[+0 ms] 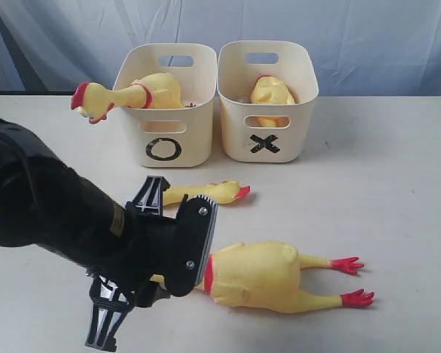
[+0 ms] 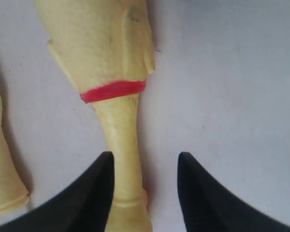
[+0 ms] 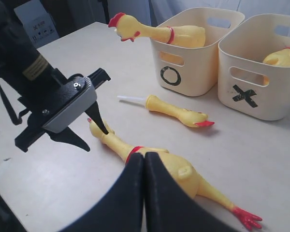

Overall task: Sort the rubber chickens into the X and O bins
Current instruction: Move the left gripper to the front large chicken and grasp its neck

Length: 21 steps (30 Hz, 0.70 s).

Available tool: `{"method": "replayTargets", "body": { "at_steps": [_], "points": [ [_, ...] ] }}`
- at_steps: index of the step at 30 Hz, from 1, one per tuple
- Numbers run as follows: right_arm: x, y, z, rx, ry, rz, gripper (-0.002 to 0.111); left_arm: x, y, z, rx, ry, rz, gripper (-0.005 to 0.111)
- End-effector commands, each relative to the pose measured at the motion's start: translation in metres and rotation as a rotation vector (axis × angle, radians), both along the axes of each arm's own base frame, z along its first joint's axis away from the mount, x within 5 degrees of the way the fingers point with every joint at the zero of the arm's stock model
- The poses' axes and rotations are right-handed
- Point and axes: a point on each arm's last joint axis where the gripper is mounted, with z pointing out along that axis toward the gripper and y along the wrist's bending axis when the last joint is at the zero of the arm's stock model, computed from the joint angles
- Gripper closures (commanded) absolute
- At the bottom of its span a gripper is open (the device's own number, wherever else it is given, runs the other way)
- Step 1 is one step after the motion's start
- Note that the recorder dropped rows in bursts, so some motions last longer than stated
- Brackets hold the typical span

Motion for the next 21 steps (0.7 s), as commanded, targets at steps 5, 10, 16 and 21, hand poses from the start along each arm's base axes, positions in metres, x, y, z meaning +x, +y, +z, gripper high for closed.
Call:
{"method": "replayTargets", "body": {
  "at_steps": [5,10,16,21],
  "points": [
    [0.0,0.0,-0.001,0.003,-0.003,-0.008,0.109,0.008,-0.011,-0.018,-0.035,-0.026,0.012,0.047],
    [0.0,0.0,-0.001,0.003,-0.003,-0.008,0.109,0.014,-0.017,-0.033,-0.026,-0.023,0.016,0.047],
    [0.0,0.0,-0.001,0.003,-0.003,-0.008,0.109,0.019,-0.019,-0.052,0.008,-0.003,0.022,0.048],
    [0.0,0.0,-0.001,0.003,-0.003,-0.008,0.109,0.03,-0.017,-0.06,-0.008,-0.018,0.059,0.048]
  ]
}}
